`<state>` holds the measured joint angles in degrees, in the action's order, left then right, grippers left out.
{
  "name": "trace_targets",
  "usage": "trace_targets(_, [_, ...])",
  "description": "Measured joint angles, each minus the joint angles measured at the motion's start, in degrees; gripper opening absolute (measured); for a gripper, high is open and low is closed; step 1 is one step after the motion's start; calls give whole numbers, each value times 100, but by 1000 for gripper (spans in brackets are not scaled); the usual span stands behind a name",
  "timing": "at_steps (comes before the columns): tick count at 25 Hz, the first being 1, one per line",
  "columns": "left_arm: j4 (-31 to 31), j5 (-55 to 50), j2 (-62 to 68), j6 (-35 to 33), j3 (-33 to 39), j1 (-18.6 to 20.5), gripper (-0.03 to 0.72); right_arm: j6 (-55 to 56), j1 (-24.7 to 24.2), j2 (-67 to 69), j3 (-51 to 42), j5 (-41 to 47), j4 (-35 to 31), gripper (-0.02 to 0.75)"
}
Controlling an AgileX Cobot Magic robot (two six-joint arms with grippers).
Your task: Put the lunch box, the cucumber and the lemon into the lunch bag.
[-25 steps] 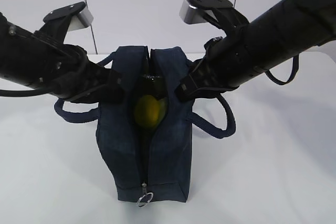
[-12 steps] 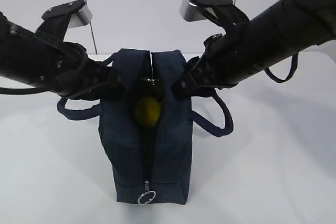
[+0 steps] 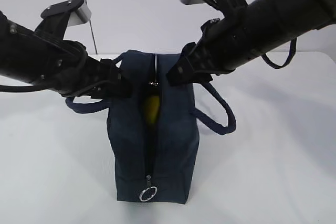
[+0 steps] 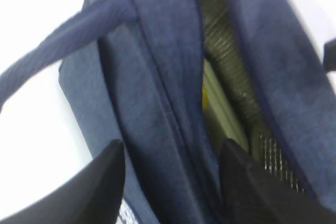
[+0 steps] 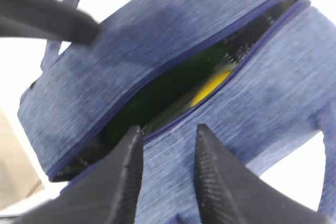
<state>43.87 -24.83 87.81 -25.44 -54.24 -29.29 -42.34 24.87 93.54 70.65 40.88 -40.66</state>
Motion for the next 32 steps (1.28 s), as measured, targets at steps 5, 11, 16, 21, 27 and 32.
trace_targets(5, [12, 176, -192, -84, 0, 0, 417, -11, 0, 0, 136, 311, 223, 240])
trace_targets(11, [-54, 117, -327, -180, 0, 0, 417, 0, 0, -83, 167, 509, 486, 241])
trace_targets(16, [-54, 81, -519, -532, 0, 0, 417, 328, 0, -313, 170, 843, 947, 241])
trace_targets(21, [-40, 81, -740, -684, 0, 0, 417, 449, 0, -605, 170, 1016, 1027, 241])
trace_targets(27, [135, 276, -1047, -717, 393, -9, 417, 591, 0, -846, 180, 1112, 1027, 241])
trace_targets(32, [315, 733, -1718, -760, 1119, -9, 417, 599, 0, -1012, 16, 1042, 773, 241])
